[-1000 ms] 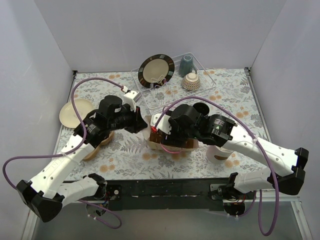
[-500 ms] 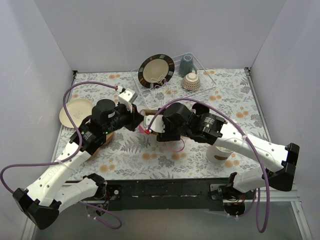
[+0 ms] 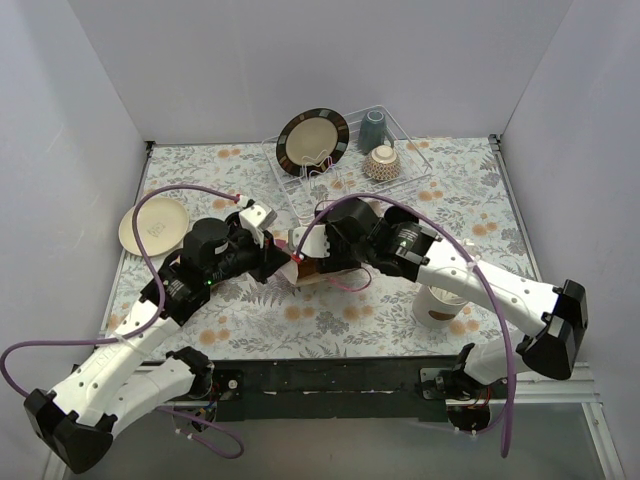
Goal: Pack the takeout coffee
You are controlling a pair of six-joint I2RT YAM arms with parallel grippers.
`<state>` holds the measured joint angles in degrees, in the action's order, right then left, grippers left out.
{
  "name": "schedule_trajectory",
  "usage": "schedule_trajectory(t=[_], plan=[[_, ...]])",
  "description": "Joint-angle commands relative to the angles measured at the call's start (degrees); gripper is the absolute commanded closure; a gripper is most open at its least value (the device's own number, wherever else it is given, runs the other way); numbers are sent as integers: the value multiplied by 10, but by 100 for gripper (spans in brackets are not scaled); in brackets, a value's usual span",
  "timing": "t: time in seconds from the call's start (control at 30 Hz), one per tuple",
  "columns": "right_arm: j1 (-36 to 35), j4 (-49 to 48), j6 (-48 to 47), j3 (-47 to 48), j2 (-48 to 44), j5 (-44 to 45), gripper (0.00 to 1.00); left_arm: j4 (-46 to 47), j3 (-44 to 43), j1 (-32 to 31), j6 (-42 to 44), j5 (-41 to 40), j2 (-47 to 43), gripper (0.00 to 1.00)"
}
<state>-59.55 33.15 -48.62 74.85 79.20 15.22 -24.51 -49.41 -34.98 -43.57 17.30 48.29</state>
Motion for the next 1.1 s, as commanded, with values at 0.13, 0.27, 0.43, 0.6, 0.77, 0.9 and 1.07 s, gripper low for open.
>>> schedule_trajectory(t=[0.13, 0.27, 0.43, 0.6, 0.77, 0.9, 1.07], plan=[[16, 39, -40, 35, 33, -27, 55, -10, 6, 2, 24, 48, -26, 100], [17, 47, -57, 41, 25, -46, 55, -21, 1, 2, 23, 51, -25, 100], [17, 48, -100, 36, 37, -70, 56, -29, 9, 2, 18, 57, -32, 100], [14, 10, -128, 4, 32, -77, 58, -39, 27, 2, 18, 50, -55, 100], [9, 26, -147, 1, 44, -83, 58, -37, 34, 2, 22, 49, -64, 100], [5, 29, -155, -4, 51, -73, 59, -36, 25, 2, 29, 55, -51, 100], [-5, 32, -157, 9, 63, -87, 59, -24, 26, 2, 30, 66, -43, 100]])
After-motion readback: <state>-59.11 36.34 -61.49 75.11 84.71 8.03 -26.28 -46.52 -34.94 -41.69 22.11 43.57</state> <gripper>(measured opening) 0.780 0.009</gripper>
